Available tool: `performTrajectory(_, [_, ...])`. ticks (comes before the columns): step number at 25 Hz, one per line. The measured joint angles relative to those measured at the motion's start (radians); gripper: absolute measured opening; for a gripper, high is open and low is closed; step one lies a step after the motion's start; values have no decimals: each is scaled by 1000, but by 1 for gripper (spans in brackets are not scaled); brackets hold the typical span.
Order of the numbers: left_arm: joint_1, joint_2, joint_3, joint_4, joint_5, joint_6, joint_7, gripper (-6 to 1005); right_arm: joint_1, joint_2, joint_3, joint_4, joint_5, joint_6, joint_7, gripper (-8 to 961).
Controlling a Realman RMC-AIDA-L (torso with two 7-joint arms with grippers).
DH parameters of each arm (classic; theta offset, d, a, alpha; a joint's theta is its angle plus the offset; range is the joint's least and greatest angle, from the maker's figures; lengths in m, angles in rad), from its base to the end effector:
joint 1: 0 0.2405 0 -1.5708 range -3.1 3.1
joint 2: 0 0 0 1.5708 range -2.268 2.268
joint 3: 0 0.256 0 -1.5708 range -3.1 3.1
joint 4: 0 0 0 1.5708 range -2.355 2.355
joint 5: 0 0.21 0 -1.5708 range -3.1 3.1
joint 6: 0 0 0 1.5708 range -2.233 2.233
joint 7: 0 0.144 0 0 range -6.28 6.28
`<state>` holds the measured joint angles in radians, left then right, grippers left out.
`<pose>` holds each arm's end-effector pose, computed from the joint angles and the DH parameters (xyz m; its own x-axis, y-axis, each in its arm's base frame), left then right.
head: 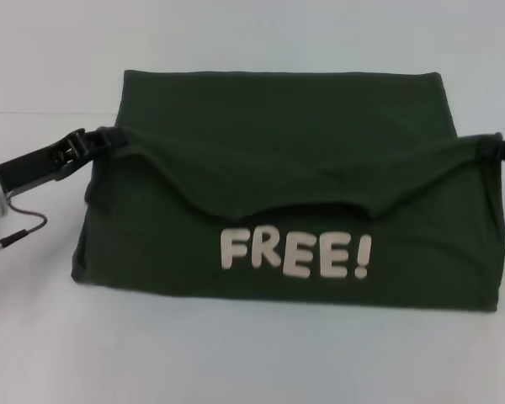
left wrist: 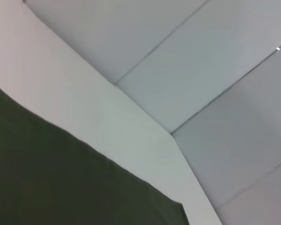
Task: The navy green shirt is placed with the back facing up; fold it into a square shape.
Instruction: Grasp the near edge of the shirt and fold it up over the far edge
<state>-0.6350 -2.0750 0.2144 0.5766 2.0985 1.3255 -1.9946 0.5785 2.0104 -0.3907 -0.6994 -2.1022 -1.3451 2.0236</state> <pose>-0.2912 0.3808 0.0404 0.0996 0.6221 0.7766 0.9505 -0.2903 0.1106 0.3038 0.3782 0.0764 0.2834 -0.6369 -0.7170 -0.9387 -0.3374 -0.0713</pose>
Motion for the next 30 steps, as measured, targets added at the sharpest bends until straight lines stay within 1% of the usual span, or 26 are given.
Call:
performTrajectory(4, [-19, -6, 0, 0, -9, -37, 15, 36, 0, 0, -8, 1, 33, 34, -2, 25])
performTrajectory(8, [-35, -16, 0, -6, -11, -79, 36, 37, 7, 1, -46, 17, 31, 82, -11, 25])
performTrajectory(15, [-47, -32, 14, -12, -15, -154, 59, 37, 17, 10, -118, 61, 31, 203, -42, 24])
performTrajectory(16, [-47, -35, 16, -12, -18, -165, 59, 37, 18, 13, -125, 64, 33, 223, -42, 24])
performTrajectory(23, [-47, -39, 23, -44, -27, -232, 74, 36, 32, 32, -127, 72, 35, 296, -39, 24])
performTrajectory(30, [-48, -50, 24, -63, -30, -296, 87, 37, 41, 36, -129, 110, 35, 351, -37, 29])
